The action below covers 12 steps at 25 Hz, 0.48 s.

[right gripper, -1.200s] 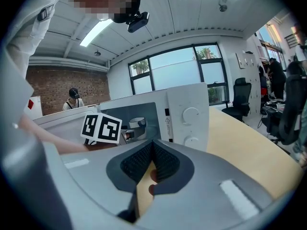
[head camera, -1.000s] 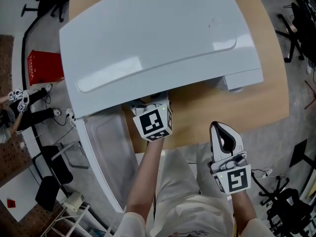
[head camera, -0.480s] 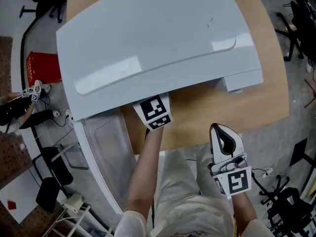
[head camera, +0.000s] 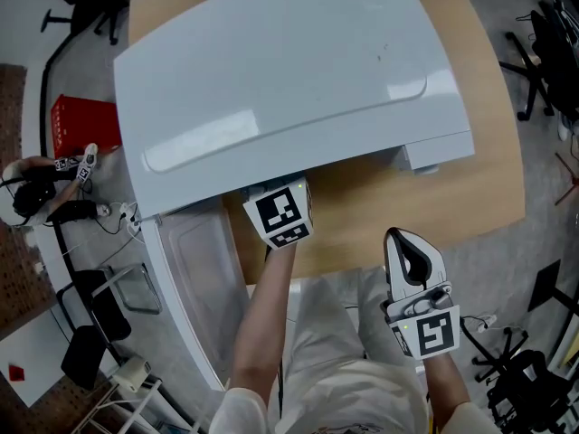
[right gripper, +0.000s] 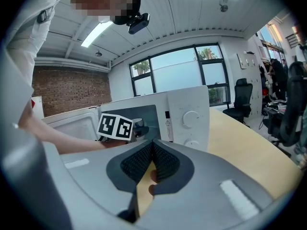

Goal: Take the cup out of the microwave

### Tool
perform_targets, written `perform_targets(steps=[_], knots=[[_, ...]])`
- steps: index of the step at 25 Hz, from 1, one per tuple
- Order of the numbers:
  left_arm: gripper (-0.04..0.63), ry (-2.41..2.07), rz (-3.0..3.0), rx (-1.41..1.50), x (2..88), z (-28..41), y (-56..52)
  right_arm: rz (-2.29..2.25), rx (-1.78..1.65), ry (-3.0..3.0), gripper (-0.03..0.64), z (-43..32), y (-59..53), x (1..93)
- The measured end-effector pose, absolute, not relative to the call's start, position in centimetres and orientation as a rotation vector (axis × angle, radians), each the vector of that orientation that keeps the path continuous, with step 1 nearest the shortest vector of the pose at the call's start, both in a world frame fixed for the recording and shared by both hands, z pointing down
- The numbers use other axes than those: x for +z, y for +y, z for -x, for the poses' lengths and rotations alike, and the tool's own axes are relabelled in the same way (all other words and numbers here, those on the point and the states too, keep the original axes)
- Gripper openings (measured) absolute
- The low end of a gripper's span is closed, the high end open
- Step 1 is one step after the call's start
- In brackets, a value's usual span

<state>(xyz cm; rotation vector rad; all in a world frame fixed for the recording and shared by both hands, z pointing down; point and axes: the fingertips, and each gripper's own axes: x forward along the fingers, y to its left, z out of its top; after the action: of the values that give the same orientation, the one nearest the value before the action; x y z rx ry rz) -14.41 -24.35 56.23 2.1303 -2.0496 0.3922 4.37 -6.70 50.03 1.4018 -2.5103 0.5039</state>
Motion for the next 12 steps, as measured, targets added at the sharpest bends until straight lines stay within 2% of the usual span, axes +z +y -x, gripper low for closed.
perform_targets(steps=[12], knots=[[0.399,-2.031,-2.146,0.411,53.3,13.0,-19.2,-1.364,0.446,-2.52,0.008,-3.6,-6.1,48.2]])
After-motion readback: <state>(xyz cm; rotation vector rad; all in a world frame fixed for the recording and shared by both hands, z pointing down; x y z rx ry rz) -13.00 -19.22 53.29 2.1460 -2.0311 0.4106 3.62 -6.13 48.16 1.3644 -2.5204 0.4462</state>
